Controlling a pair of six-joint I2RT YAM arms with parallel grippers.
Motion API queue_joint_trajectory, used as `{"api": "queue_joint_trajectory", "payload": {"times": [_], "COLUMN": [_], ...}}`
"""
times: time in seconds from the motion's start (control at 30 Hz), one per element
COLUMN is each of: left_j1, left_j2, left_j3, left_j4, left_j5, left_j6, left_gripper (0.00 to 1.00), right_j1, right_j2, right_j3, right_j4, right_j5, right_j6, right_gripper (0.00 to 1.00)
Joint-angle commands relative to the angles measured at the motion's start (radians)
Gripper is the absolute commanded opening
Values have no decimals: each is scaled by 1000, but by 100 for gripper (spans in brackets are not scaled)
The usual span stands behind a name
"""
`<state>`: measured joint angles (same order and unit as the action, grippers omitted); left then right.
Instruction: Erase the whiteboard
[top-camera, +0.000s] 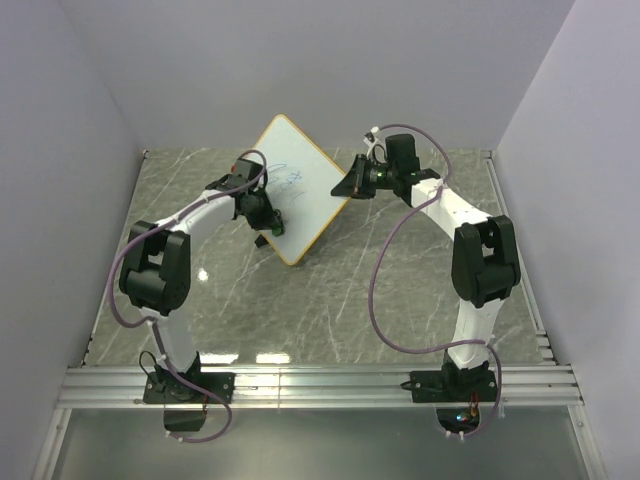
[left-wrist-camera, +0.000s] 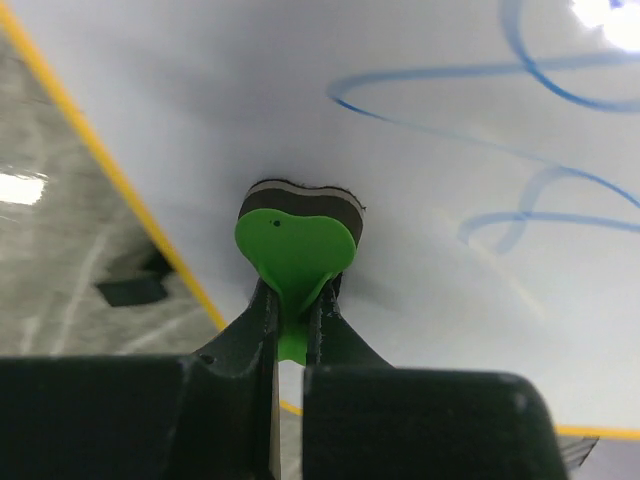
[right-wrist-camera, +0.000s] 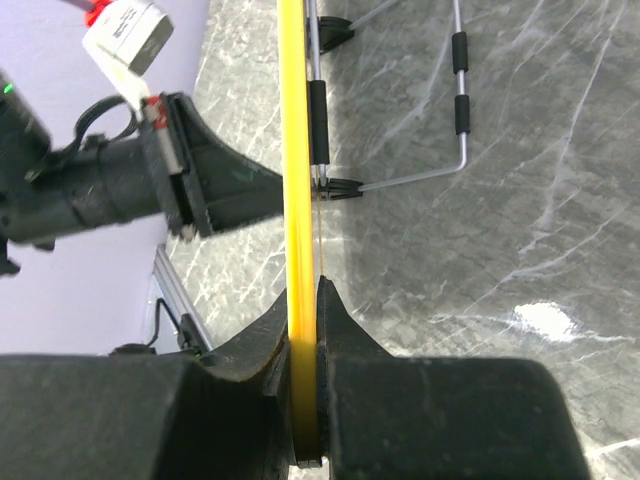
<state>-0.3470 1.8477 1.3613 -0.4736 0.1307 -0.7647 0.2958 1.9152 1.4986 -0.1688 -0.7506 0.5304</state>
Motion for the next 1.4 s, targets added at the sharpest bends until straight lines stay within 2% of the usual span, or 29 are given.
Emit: {"api": "queue_joint_trajectory", "payload": {"times": [0.0, 0.1, 0.33, 0.53, 0.6, 0.7, 0.9, 1.0, 1.07, 1.17, 1.37], "left_j1": [0, -33, -167, -184, -181, -158, -37, 25, 63, 89, 45], "left_j2": [87, 110, 218, 242, 249, 231, 130, 101, 108, 171, 209], "left_j3": [-10, 83, 480, 626, 641, 579, 233, 141, 82, 145, 416], "left_j4": [26, 7, -77, -85, -105, -86, 6, 35, 53, -2, -65], "left_j5": [-22, 1, 83, 96, 84, 67, 46, 37, 82, 112, 162], "left_j6": [5, 2, 7, -16, -12, -22, -38, -16, 14, 66, 94], "left_gripper": [0, 0, 0, 0, 0, 0, 0, 0, 0, 0, 0], "right_j1": [16, 17, 16, 17, 16, 17, 17, 16, 16, 17, 25], "right_j2": [-44, -42, -30, -27, -24, -25, -33, -38, -38, -39, -38], "right_j3": [5, -1, 5, -1, -1, 2, -1, -5, -8, -14, -21], "right_j4": [-98, -94, -92, -92, -92, -95, -101, -100, -98, -100, -100], "right_j5": [19, 19, 14, 13, 13, 16, 22, 22, 22, 20, 28], "right_j6": [52, 54, 56, 52, 52, 49, 43, 43, 45, 45, 43], "right_gripper": [0, 0, 0, 0, 0, 0, 0, 0, 0, 0, 0]}}
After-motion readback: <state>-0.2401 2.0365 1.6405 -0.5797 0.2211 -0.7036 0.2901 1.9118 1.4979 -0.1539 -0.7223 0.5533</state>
